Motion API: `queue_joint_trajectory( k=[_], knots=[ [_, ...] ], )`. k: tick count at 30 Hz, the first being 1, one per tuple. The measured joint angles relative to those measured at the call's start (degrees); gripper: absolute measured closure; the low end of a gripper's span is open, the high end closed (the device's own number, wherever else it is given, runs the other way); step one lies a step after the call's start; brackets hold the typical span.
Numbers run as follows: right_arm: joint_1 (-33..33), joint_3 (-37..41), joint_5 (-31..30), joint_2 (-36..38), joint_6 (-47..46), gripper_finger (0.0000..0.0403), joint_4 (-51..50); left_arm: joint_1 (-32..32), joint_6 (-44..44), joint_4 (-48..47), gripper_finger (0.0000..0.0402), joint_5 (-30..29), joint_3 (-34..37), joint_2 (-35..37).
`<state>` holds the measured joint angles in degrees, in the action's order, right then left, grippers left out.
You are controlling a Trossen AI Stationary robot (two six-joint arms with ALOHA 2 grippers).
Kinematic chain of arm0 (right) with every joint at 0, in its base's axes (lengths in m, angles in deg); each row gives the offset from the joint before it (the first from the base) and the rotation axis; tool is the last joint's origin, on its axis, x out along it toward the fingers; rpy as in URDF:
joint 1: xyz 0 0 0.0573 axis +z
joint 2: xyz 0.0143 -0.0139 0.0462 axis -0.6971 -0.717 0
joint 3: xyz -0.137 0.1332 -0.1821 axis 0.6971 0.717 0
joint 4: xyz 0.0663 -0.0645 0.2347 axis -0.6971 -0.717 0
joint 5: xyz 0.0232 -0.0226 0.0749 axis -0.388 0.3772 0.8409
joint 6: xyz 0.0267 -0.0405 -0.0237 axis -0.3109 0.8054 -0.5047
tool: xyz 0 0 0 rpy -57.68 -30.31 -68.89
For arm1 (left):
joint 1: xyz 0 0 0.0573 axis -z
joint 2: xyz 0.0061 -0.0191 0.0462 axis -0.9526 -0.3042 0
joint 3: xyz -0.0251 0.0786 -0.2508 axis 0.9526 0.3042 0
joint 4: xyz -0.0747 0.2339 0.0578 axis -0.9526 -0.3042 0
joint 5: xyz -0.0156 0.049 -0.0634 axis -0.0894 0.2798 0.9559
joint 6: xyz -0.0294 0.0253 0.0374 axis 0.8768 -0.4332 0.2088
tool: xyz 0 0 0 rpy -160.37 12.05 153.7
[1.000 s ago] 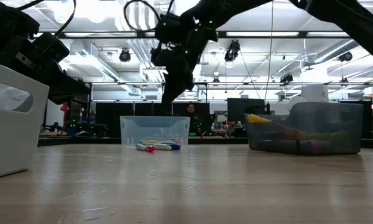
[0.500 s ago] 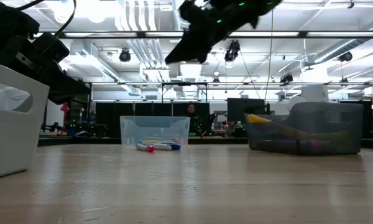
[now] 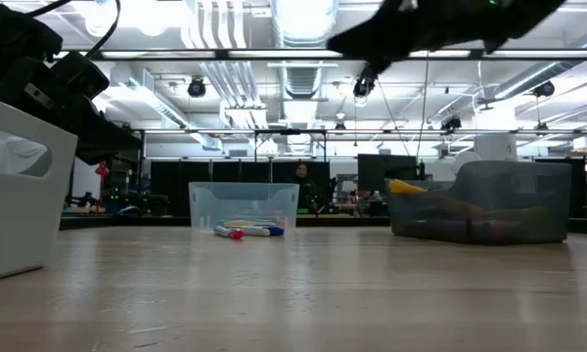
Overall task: Pick & Place Markers
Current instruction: Put the white and light blue highlighter pen into the transparent bin
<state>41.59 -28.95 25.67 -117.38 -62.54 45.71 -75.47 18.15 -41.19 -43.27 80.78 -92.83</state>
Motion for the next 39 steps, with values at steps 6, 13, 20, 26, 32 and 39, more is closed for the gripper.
queue_joint_trajectory(
  k=[6, 13, 20, 26, 32, 39],
  knots=[
    [0.2, 7.9, 0.1, 7.0, -0.9, 0.0394, 5.1, 0.0, 0.0, -0.1, 0.0401, 0.0, 0.0, 0.0],
    [0.6, 15.0, 0.1, 13.3, 1.2, 0.0394, 8.6, 0.0, 0.0, -0.4, 0.0401, 0.0, 0.0, 0.0],
    [0.5, 23.1, 0.1, 18.0, -0.6, 0.0394, 15.6, 0.0, 0.0, -0.4, 0.0401, 0.0, 0.0, 0.0],
    [0.5, 30.4, 0.0, 20.5, -2.5, 0.0394, 20.8, 0.0, 0.0, -0.4, 0.0401, 0.0, 0.0, 0.0],
    [0.5, 36.7, -0.1, 24.8, -3.2, 0.0394, 25.6, 0.0, 1.0, -0.4, 0.0401, 0.0, 0.0, 0.1],
    [0.5, 39.6, 0.2, 33.1, -3.8, 0.0394, 23.3, 0.0, 3.6, 0.5, 0.0401, 0.0, 0.0, 0.0]
  ],
)
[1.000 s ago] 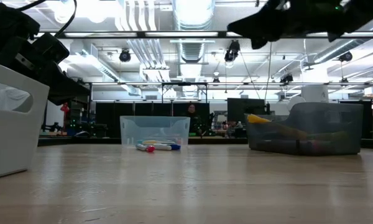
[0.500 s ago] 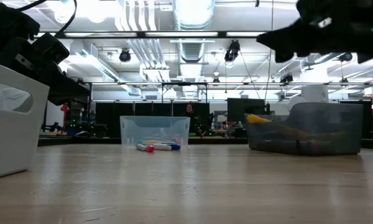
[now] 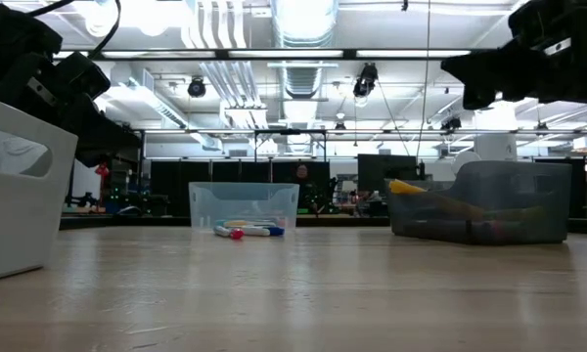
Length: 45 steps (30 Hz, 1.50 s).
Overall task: Pick & Place Markers
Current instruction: Put the white and light blue highlighter pen into the transparent bin
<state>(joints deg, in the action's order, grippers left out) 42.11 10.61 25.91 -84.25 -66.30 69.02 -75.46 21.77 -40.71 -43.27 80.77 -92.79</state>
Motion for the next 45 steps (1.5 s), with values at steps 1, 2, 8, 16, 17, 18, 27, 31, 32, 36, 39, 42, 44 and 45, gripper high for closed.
queue_joint_trajectory(
  k=[1, 2, 8, 16, 17, 18, 27, 31, 32, 36, 39, 42, 44, 45],
  knots=[
    [0.0, 0.0, 0.1, 0.9, 0.0, 0.0394, -0.8, 0.0, -0.1, 0.4, 0.0401, 0.0, 0.0, 0.0],
    [0.0, 0.0, 0.1, 1.8, 0.1, 0.0394, -1.5, 0.0, -0.3, 0.9, 0.0401, 0.0, 0.0, 0.0],
    [0.0, 0.0, 0.2, 7.2, 1.3, 0.0394, -6.4, 0.0, -0.5, 8.3, 0.0401, -0.1, 0.0, 0.0],
    [0.0, 0.0, 0.0, 14.5, 0.3, 0.0394, -16.6, 0.0, 5.4, 11.7, 0.0401, 0.0, 0.0, 0.0],
    [0.0, 0.0, -0.1, 15.4, -0.3, 0.0394, -17.5, 0.0, 5.8, 11.7, 0.0401, 0.0, 0.0, 0.0],
    [0.0, 0.0, -0.2, 16.3, -0.8, 0.0394, -18.0, 0.0, 6.3, 11.6, 0.0401, 0.0, 0.0, 0.0],
    [0.0, 0.0, -0.2, 22.7, 3.4, 0.0394, -19.9, 0.0, 6.3, 15.6, 0.0401, -4.3, -0.1, 0.0],
    [0.0, 0.0, -0.2, 22.8, 2.6, 0.0394, -19.8, 0.0, 2.5, 13.4, 0.0401, -4.3, -2.9, -1.7],
    [0.0, 0.0, -0.2, 22.7, 2.2, 0.0394, -19.9, 0.0, 1.6, 13.3, 0.0401, -4.3, -3.8, -2.5],
    [0.0, 0.0, -0.3, 22.4, 1.7, 0.0394, -19.9, 0.0, -2.1, 11.3, 0.0401, -3.8, -8.7, -8.1],
    [0.0, 0.0, -0.3, 22.5, 1.7, 0.0394, -19.9, 0.0, -4.5, 8.1, 0.0401, -3.8, -12.5, -14.0],
    [0.0, 0.0, -0.3, 22.5, 1.6, 0.0394, -19.9, 0.0, -8.6, 4.9, 0.0401, -3.6, -16.6, -20.5],
    [0.0, 0.0, -0.3, 22.5, 1.6, 0.0394, -19.9, 0.0, -11.4, 2.5, 0.0401, -3.5, -19.4, -25.3],
    [0.0, 0.0, -0.3, 22.5, 1.7, 0.0394, -19.9, 0.0, -12.2, 1.4, 0.0401, -3.5, -20.6, -27.4]
  ],
)
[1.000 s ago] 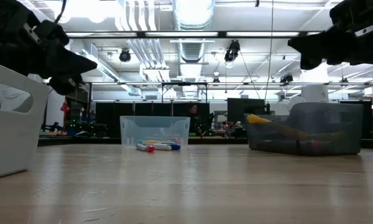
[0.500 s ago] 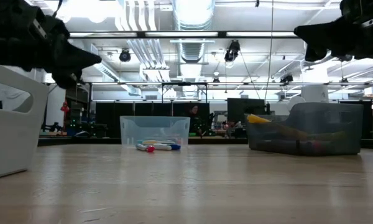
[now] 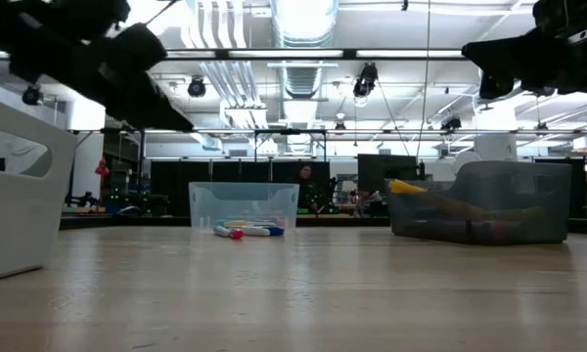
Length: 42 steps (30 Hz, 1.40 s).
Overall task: Pick & Place Markers
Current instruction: Put the white and light blue highlighter pen into the transparent bin
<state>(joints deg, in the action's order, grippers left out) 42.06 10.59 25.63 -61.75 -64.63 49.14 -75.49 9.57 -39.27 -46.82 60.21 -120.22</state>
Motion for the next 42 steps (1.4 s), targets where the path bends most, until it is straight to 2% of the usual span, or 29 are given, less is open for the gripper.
queue_joint_trajectory(
  k=[3, 7, 11, 15, 18, 23, 34, 42],
  knots=[
    [0.0, 0.0, -0.1, 0.0, -0.1, 0.0394, 0.0, 0.1, -2.9, -0.7, 0.0401, -3.5, -5.6, -6.2],
    [0.0, 0.0, -0.2, -0.1, -0.1, 0.0394, -0.4, 0.1, -9.5, -10.5, 0.0394, -5.0, -11.8, -14.8],
    [0.0, 0.0, -0.1, -0.4, 0.0, 0.0394, -0.4, 0.2, -12.5, -14.4, 0.0354, -5.0, -18.0, -22.6],
    [0.0, 0.0, -0.1, -0.9, 0.0, 0.0394, -0.5, 0.2, -15.8, -17.6, 0.0308, -5.0, -21.3, -29.4],
    [0.0, 0.0, -0.1, -0.7, 0.0, 0.0394, -0.5, 0.2, -19.4, -19.1, 0.0292, -8.0, -23.1, -33.1],
    [0.0, 0.0, -0.1, -0.7, 0.0, 0.0394, -0.8, -0.3, -23.5, -24.5, 0.0289, -16.2, -25.9, -37.9],
    [0.0, 0.0, 0.0, -0.7, -0.1, 0.0394, -0.8, -1.5, -27.8, -28.7, 0.0289, -15.8, -31.7, -47.3],
    [0.0, 0.0, 0.1, -0.7, -0.1, 0.0394, -0.8, -3.8, -29.1, -28.8, 0.0289, -15.8, -34.4, -50.9]
  ],
)
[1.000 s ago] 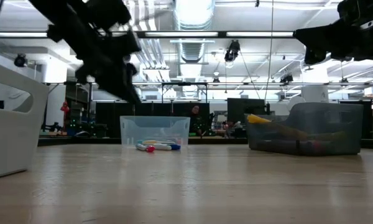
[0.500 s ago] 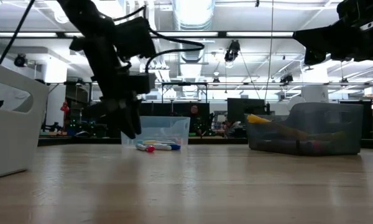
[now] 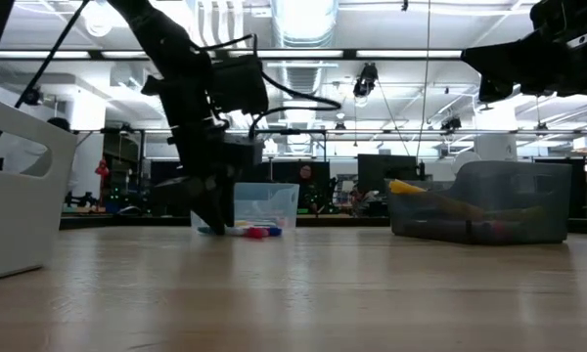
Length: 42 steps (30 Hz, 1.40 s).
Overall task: Pick & Place Markers
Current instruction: Put the white and light blue highlighter pen into the transparent bin
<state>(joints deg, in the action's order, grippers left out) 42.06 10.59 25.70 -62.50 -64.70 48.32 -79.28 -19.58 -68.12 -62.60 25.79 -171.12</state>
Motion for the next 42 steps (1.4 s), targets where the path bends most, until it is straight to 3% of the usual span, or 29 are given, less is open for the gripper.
queue_joint_trajectory(
  k=[10, 20, 42],
  knots=[
    [0.0, 0.0, 0.0, 0.0, 0.0, 0.0394, 0.0, -0.4, 5.7, -3.1, 0.0299, 6.6, -1.1, -0.2],
    [0.0, 0.0, 0.0, 0.0, 0.1, 0.0394, 0.0, -0.3, 8.6, -4.7, 0.0387, 8.0, -1.0, 0.0],
    [0.0, 0.0, -0.2, 0.0, 0.0, 0.0394, -0.1, 1.5, 13.0, -21.3, 0.0385, 6.8, -13.9, 4.9]
  ],
)
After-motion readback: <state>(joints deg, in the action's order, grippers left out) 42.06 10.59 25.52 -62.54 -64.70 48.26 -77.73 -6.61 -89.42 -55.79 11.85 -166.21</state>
